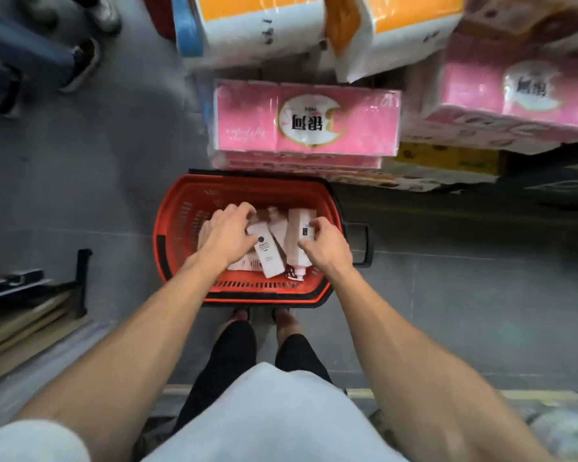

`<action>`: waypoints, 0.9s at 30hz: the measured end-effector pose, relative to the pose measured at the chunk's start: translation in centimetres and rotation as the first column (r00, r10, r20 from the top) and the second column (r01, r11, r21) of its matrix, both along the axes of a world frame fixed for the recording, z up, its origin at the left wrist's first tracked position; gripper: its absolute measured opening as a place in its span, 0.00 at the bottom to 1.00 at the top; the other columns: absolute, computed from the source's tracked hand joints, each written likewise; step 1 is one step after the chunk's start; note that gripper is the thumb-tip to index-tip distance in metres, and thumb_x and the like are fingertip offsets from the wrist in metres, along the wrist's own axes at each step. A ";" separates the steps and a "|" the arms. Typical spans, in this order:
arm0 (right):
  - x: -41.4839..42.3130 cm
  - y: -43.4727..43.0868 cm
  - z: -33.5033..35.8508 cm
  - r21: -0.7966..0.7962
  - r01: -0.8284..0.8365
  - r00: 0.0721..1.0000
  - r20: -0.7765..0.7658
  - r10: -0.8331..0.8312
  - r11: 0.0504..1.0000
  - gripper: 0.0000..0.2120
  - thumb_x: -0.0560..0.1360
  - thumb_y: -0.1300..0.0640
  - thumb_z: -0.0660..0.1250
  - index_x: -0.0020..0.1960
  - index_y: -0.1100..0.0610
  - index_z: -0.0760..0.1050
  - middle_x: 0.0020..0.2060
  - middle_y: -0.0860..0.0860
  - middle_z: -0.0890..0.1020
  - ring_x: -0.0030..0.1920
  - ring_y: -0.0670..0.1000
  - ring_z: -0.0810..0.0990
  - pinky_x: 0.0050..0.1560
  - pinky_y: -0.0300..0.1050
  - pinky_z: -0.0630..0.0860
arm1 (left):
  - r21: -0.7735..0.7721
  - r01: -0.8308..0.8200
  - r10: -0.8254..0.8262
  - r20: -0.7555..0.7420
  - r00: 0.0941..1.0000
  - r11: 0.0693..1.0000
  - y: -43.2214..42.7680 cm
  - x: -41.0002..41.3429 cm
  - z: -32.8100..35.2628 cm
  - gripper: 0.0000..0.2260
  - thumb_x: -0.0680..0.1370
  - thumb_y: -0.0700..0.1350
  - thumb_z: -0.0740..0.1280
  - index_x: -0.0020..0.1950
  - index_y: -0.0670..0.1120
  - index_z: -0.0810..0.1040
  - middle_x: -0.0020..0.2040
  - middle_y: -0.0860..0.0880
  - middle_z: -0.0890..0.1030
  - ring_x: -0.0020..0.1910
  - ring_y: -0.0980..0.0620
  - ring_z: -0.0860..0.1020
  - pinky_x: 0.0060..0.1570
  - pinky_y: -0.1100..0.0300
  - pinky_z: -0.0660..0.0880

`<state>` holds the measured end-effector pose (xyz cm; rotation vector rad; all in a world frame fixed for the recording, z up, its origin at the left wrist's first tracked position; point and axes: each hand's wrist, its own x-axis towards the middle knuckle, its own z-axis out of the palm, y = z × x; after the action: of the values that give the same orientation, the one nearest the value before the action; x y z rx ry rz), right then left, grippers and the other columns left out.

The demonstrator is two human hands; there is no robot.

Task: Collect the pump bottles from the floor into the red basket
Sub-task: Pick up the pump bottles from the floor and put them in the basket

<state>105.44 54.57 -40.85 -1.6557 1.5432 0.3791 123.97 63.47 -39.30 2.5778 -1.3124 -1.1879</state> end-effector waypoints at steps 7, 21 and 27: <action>-2.7 4.5 10.3 -0.054 0.116 0.991 0.074 -0.112 0.992 0.24 0.72 0.50 0.70 0.68 0.49 0.73 0.58 0.52 0.81 0.59 0.55 0.79 0.58 0.50 0.76 | -0.103 0.205 -0.212 -0.059 0.975 0.973 1.0 -2.9 9.6 0.22 0.76 0.50 0.69 0.69 0.56 0.72 0.64 0.48 0.77 0.65 0.43 0.74 0.63 0.45 0.73; -9.5 10.2 18.2 -0.184 0.480 0.873 0.200 -0.446 0.858 0.20 0.72 0.50 0.70 0.64 0.45 0.75 0.53 0.46 0.80 0.55 0.51 0.78 0.56 0.49 0.75 | -0.181 0.633 -0.628 0.092 0.773 0.753 -0.8 -7.8 17.4 0.22 0.77 0.52 0.71 0.70 0.55 0.73 0.63 0.49 0.79 0.63 0.45 0.77 0.59 0.45 0.75; -18.1 13.6 18.7 -0.193 0.728 0.683 0.285 -0.673 0.658 0.18 0.72 0.52 0.71 0.61 0.45 0.76 0.50 0.47 0.79 0.53 0.51 0.78 0.55 0.48 0.76 | -0.192 0.796 -0.789 0.132 0.600 0.573 -2.2 -15.9 18.8 0.21 0.77 0.54 0.70 0.69 0.56 0.72 0.62 0.50 0.78 0.60 0.47 0.77 0.55 0.48 0.76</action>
<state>87.35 68.14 -22.20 -1.1000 2.0136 -0.4439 108.08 61.28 -20.51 1.8100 -2.5896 -0.9173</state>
